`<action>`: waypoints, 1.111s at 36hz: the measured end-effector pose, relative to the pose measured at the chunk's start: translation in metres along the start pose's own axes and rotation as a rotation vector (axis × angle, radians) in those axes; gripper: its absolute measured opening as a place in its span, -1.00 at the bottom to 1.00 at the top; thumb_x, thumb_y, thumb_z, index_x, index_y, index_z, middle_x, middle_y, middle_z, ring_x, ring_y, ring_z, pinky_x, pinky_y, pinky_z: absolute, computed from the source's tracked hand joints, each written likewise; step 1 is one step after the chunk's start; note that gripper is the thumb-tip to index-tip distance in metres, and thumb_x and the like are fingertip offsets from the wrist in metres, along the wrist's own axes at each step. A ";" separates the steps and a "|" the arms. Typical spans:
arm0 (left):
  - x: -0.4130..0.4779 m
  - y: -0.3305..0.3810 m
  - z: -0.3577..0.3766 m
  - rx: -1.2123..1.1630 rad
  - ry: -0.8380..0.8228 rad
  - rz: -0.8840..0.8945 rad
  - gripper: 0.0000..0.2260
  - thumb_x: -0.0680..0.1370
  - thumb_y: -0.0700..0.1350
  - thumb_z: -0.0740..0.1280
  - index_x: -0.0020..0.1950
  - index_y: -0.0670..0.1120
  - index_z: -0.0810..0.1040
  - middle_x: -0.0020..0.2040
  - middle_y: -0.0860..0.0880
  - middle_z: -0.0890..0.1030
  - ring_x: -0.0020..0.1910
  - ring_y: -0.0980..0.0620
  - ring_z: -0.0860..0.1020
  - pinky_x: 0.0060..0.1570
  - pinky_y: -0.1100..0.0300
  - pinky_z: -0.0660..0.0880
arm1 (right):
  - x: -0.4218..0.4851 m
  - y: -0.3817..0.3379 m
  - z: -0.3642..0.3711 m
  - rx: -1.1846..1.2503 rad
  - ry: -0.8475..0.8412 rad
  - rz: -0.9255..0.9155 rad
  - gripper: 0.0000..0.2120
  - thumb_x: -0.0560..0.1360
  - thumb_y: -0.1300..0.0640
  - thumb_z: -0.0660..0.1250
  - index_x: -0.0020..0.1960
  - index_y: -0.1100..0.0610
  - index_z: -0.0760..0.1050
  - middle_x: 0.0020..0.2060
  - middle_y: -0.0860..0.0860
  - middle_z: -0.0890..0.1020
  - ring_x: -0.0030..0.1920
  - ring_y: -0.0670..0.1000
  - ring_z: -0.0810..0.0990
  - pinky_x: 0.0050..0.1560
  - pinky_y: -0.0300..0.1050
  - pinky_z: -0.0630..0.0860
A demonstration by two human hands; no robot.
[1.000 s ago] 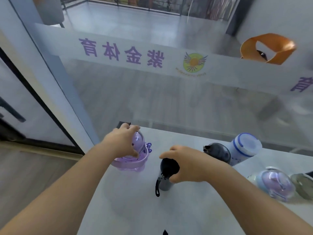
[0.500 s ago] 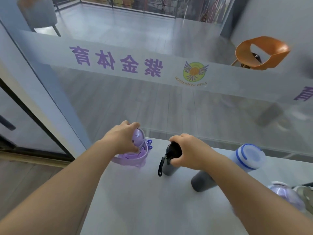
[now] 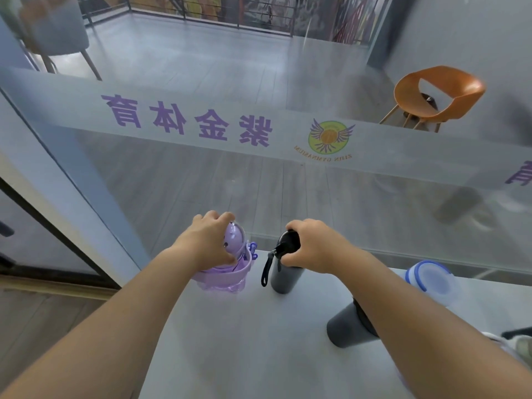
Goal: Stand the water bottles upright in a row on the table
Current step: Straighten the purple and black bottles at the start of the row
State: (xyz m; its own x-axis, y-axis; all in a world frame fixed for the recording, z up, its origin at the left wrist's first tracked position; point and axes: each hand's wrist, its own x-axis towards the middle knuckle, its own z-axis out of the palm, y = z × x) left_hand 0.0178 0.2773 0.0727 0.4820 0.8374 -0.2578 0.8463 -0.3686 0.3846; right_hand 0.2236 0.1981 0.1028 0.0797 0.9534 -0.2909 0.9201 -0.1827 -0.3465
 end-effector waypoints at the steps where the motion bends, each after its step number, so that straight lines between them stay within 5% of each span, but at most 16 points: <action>1: 0.000 0.000 0.000 -0.003 0.001 0.002 -0.27 0.34 0.02 0.49 0.43 0.04 0.21 0.34 -0.05 0.34 0.29 -0.11 0.28 0.18 0.01 0.43 | 0.001 0.000 -0.001 -0.002 -0.007 0.002 -0.63 0.34 -0.02 0.40 0.07 0.11 0.47 -0.05 0.07 0.54 -0.07 0.12 0.54 -0.25 -0.11 0.46; 8: -0.001 -0.002 -0.001 -0.012 0.015 0.011 -0.23 0.31 -0.02 0.52 0.44 0.05 0.23 0.35 -0.04 0.23 0.25 -0.10 0.35 0.14 0.03 0.46 | 0.003 -0.002 -0.002 -0.017 -0.047 0.011 -0.63 0.35 -0.04 0.40 0.07 0.12 0.46 -0.05 0.08 0.55 -0.07 0.11 0.55 -0.25 -0.11 0.48; 18: -0.005 0.000 -0.002 0.014 0.007 0.019 -0.24 0.35 -0.02 0.50 0.46 0.07 0.19 0.38 -0.03 0.24 0.25 -0.09 0.37 0.14 0.03 0.48 | -0.001 -0.004 -0.006 -0.066 -0.121 0.013 -0.52 0.40 -0.09 0.37 0.23 0.10 0.41 0.09 0.07 0.49 0.06 0.11 0.51 0.02 0.00 0.54; 25: -0.013 0.007 -0.013 0.091 0.082 0.050 -0.42 0.44 0.02 0.40 0.41 0.07 0.29 0.40 0.00 0.29 0.25 -0.08 0.42 0.10 0.03 0.49 | -0.017 -0.003 -0.024 0.012 0.019 -0.057 -0.39 0.48 -0.09 0.37 0.47 0.03 0.28 0.38 0.03 0.40 0.35 0.09 0.40 0.30 0.00 0.39; 30: -0.029 0.027 -0.026 0.112 0.254 0.101 -0.67 0.49 0.07 0.34 0.24 0.07 0.48 0.25 0.06 0.50 0.15 -0.04 0.51 -0.03 0.14 0.42 | -0.038 0.012 -0.043 -0.018 0.142 -0.095 -0.52 0.50 -0.06 0.35 0.37 0.01 0.39 0.24 -0.04 0.54 0.20 0.00 0.51 0.21 -0.03 0.46; 40: -0.064 0.087 -0.021 0.134 0.324 0.246 -0.75 0.48 0.15 0.32 0.12 0.11 0.54 0.07 0.15 0.59 0.02 0.04 0.59 -0.03 0.18 0.49 | -0.110 0.069 -0.064 -0.044 0.151 0.003 -0.60 0.51 -0.02 0.35 0.32 0.04 0.43 0.15 -0.05 0.57 0.11 0.00 0.54 0.16 -0.05 0.48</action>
State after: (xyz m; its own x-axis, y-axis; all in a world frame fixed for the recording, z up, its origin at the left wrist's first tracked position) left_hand 0.0558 0.2005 0.1407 0.5953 0.7934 0.1272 0.7471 -0.6048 0.2760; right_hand 0.3027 0.0963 0.1674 0.1360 0.9789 -0.1528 0.9354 -0.1777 -0.3057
